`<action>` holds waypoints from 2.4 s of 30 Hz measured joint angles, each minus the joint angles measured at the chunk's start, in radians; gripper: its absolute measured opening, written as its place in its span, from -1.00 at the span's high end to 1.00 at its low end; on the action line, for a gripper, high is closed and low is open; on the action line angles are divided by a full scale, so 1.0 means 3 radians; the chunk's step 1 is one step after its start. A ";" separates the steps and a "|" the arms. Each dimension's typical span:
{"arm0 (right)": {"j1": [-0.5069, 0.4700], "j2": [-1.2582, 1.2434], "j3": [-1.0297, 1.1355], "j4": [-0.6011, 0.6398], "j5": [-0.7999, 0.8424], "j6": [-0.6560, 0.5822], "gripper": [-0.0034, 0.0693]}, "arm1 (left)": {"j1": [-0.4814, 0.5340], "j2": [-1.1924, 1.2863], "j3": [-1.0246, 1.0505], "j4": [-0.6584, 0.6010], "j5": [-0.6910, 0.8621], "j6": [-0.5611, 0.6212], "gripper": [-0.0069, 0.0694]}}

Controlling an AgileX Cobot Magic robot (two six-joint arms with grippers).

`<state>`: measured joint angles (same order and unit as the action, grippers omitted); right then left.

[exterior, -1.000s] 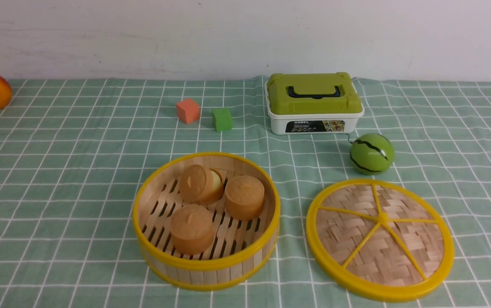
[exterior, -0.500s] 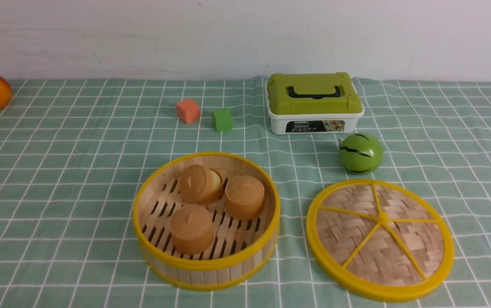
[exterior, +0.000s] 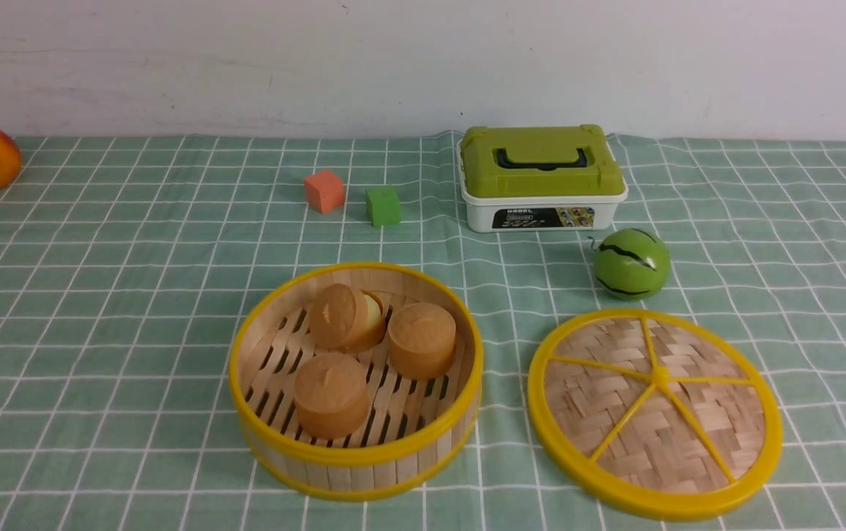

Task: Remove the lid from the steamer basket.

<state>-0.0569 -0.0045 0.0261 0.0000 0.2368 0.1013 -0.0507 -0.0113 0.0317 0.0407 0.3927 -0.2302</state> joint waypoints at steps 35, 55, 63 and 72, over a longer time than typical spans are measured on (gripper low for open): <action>0.0021 -0.0021 -0.0029 -0.0182 0.0501 0.0356 0.97 | 0.0000 0.0000 0.0000 0.0000 0.0000 0.0000 0.19; 0.0021 -0.0021 -0.0029 -0.0182 0.0501 0.0356 0.92 | 0.0000 0.0000 0.0000 0.0000 0.0000 0.0000 0.19; 0.0021 -0.0021 -0.0029 -0.0182 0.0501 0.0356 0.90 | 0.0000 0.0000 0.0000 0.0000 0.0000 0.0000 0.19; 0.0021 -0.0021 -0.0029 -0.0182 0.0501 0.0356 0.87 | 0.0000 0.0000 0.0000 0.0000 0.0000 0.0000 0.19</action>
<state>-0.0505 -0.0108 0.0176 -0.0547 0.3870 0.2080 -0.0507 -0.0113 0.0317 0.0407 0.3927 -0.2302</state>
